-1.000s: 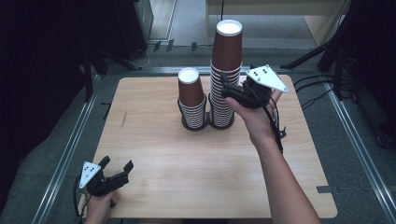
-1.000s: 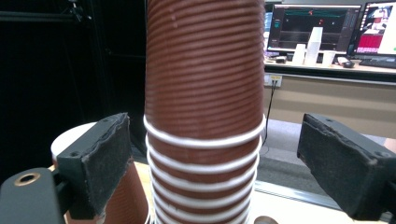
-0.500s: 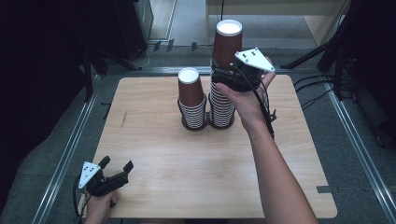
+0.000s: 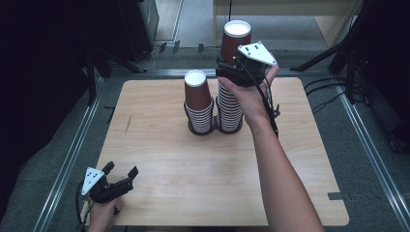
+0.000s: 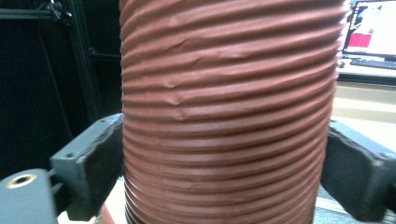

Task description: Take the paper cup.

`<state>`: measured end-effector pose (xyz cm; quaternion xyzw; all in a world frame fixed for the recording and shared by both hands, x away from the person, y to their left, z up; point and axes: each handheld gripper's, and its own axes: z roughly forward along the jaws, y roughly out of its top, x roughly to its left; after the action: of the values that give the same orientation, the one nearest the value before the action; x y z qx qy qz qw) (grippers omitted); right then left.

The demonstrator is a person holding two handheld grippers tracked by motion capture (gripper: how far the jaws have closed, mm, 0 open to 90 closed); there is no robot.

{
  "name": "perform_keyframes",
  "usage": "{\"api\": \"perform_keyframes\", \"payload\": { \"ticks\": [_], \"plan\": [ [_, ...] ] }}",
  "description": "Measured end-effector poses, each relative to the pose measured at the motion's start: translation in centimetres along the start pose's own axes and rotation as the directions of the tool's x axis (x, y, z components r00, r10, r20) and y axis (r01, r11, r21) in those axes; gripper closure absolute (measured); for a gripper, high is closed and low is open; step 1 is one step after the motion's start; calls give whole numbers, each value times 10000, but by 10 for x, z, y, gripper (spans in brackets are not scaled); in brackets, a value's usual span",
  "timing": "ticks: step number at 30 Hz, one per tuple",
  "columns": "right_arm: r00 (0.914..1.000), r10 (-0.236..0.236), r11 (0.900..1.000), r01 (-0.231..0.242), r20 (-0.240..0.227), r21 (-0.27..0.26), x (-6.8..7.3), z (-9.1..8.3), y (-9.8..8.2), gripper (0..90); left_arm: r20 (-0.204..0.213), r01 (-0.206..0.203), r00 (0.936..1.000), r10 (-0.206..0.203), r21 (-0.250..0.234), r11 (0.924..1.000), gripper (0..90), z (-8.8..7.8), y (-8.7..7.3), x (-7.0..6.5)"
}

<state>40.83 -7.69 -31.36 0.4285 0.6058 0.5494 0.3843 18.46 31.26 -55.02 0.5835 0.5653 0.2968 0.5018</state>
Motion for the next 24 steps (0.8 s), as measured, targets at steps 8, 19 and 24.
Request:
{"api": "perform_keyframes", "payload": {
  "ticks": [8, 19, 24],
  "plan": [
    [9999, -46, 9999, 44, 111, 128, 1, 4, -2, 87, 2, 8, 10000, -8, 8, 10000, 8, 0, 0, 0],
    [9999, -108, 9999, 107, 82, 118, 0, 4, -1, 108, 8, 13, 10000, -13, 13, 10000, 8, 0, 0, 0],
    [9999, -104, 9997, 103, 64, 240, 0, 4, 1, 110, 19, 8, 10000, -8, 14, 10000, 8, 0, 0, 0]
  ]
}}
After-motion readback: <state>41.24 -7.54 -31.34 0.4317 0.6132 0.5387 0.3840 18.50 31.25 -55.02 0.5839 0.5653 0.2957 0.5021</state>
